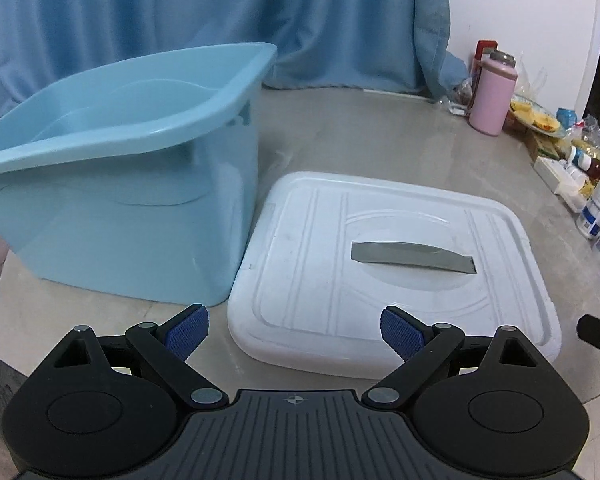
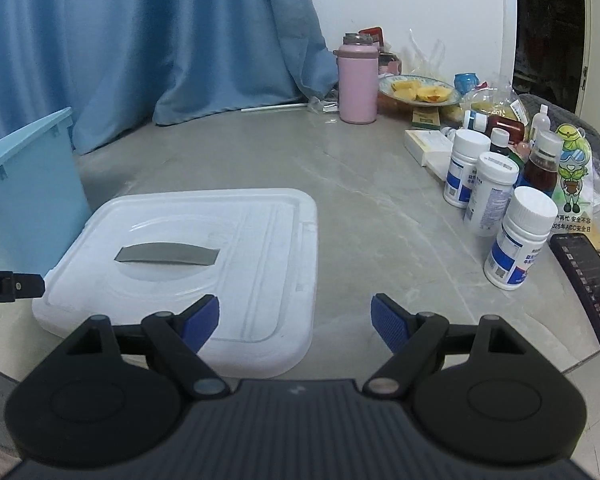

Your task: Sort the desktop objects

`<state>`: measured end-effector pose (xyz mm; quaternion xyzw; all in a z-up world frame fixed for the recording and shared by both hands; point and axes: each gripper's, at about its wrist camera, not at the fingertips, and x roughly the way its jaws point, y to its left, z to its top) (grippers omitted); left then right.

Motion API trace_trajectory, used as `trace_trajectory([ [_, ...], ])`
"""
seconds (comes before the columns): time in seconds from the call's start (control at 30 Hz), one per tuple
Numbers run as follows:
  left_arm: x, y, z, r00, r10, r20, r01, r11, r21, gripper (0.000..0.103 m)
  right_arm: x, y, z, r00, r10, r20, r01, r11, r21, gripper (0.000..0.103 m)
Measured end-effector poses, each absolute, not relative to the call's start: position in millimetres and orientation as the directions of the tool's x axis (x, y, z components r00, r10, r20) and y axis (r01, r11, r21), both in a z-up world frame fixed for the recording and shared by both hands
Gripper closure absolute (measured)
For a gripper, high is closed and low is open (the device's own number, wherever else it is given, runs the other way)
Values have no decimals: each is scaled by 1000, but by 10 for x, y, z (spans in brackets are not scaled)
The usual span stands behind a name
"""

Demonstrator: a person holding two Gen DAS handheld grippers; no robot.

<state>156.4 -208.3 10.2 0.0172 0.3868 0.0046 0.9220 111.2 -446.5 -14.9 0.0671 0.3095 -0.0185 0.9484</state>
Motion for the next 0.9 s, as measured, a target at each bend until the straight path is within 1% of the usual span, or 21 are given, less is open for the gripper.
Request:
trace_trajectory([
  [0.27,1795,-2035,43,686,13,-727,11,1000,28,8,1319,-4497,-231,798,7,-602,84,989,122,20],
  [0.5,2060,-2034,-130,648,8,-762,8,1000,17,8,1589,-4497,-280,767,3,-641,86,990,108,20],
  [0.63,2224,-2006,-215,621,-4,-783,-25,999,-25,8,1808,-4477,-356,735,20,-677,87,989,123,20],
  [0.83,2412,-2055,-362,590,18,-807,-33,999,-2,8,2059,-4417,-437,697,37,-716,79,988,129,20],
  [0.9,2436,-2110,-389,590,31,-807,-13,1000,28,8,2136,-4405,-467,678,37,-734,89,987,132,20],
])
